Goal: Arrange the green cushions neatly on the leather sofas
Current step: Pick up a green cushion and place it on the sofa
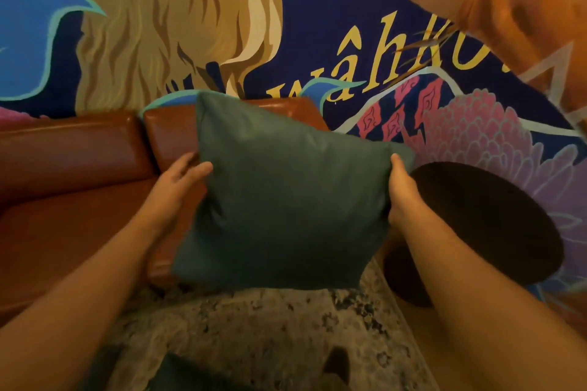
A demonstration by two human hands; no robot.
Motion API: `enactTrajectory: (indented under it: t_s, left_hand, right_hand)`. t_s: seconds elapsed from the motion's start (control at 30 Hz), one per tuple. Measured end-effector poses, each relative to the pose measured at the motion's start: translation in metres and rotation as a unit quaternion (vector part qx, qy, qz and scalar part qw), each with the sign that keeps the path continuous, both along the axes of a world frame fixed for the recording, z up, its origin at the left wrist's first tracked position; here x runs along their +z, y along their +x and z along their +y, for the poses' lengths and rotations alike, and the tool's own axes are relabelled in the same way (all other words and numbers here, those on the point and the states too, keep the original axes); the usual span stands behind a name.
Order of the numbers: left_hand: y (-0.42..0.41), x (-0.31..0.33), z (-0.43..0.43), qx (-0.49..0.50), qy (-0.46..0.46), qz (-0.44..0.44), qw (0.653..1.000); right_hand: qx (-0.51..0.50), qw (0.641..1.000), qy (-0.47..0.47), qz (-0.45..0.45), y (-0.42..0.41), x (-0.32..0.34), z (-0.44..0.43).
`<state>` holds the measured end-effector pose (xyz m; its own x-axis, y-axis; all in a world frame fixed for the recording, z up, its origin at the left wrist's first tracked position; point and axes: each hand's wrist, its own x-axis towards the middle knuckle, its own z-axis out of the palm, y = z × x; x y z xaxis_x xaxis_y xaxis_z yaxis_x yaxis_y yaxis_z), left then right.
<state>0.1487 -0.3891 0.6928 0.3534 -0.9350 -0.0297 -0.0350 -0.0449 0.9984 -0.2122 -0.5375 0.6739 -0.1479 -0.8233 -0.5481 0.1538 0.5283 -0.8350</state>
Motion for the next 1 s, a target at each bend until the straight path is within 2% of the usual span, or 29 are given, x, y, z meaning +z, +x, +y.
enactTrajectory:
  t_s: [0.13, 0.2, 0.3, 0.4, 0.53, 0.63, 0.73, 0.83, 0.87, 0.9, 1.0]
  left_hand:
    - [0.016, 0.001, -0.066, -0.032, 0.045, -0.045, 0.997]
    - [0.013, 0.002, -0.097, 0.011, 0.046, -0.037, 0.998]
    - [0.009, 0.02, -0.135, 0.082, 0.113, 0.071, 0.988]
    - [0.031, 0.027, -0.166, 0.107, 0.177, 0.156, 0.966]
    - [0.077, 0.03, -0.202, 0.128, 0.198, 0.116, 0.965]
    - [0.128, 0.011, -0.208, 0.177, 0.238, 0.073, 0.952]
    - [0.182, -0.024, -0.208, 0.18, 0.255, 0.113, 0.943]
    - [0.211, -0.019, -0.248, 0.228, 0.311, 0.127, 0.914]
    - [0.221, -0.015, -0.266, 0.251, 0.317, 0.158, 0.901]
    - [0.233, -0.012, -0.274, 0.24, 0.292, 0.178, 0.909]
    - [0.272, -0.022, -0.296, 0.223, 0.29, 0.243, 0.898]
  right_hand:
    - [0.083, 0.996, 0.005, -0.036, 0.009, 0.034, -0.09]
    - [0.136, 0.99, -0.027, -0.037, 0.019, 0.045, -0.124]
    - [0.239, 0.966, -0.054, -0.082, 0.019, 0.047, -0.163]
    - [0.342, 0.935, -0.063, -0.07, 0.03, 0.037, -0.201]
    - [0.335, 0.94, -0.049, -0.035, 0.061, 0.02, -0.251]
    - [0.325, 0.944, -0.025, -0.054, 0.089, 0.012, -0.283]
    - [0.295, 0.951, 0.002, -0.091, 0.126, 0.005, -0.31]
    - [0.272, 0.952, 0.024, -0.139, 0.181, -0.004, -0.332]
    - [0.258, 0.953, 0.029, -0.154, 0.196, -0.009, -0.339]
    - [0.247, 0.953, 0.036, -0.173, 0.215, -0.013, -0.346]
    - [0.226, 0.945, 0.04, -0.234, 0.254, -0.023, -0.359]
